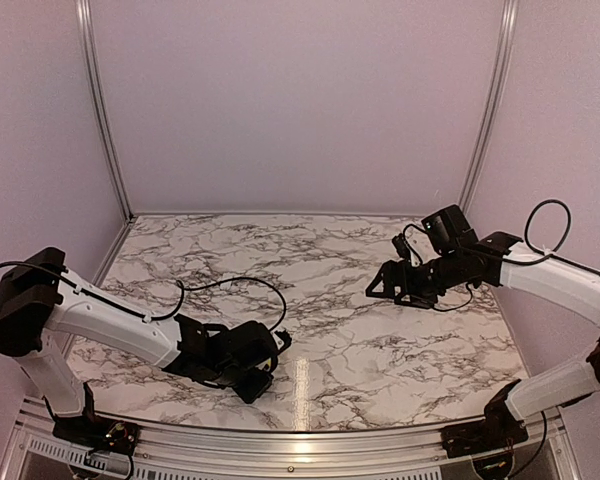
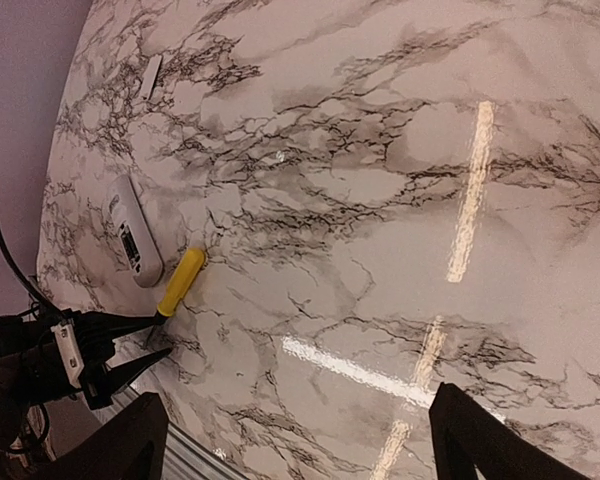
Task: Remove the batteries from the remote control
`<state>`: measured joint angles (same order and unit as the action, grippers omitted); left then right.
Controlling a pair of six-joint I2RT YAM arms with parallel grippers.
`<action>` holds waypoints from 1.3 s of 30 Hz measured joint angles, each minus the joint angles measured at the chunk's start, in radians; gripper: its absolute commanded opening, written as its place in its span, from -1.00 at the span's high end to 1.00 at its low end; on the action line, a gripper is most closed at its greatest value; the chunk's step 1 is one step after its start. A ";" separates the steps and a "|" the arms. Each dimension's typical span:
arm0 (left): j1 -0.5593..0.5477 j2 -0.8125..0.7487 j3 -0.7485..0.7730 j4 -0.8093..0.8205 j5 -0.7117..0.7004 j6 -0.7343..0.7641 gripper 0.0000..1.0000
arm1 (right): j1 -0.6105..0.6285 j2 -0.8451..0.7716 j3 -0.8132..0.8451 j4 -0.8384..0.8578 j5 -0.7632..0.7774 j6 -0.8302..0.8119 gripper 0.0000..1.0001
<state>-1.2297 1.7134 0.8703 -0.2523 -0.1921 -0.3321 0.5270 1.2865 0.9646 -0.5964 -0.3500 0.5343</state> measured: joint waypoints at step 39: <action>-0.002 -0.035 0.014 -0.013 -0.015 0.031 1.00 | 0.000 -0.019 0.053 -0.061 -0.004 -0.012 -0.79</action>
<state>-1.2312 1.6783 0.8841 -0.2657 -0.2070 -0.3016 0.5270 1.2671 1.0180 -0.6571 -0.3542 0.5224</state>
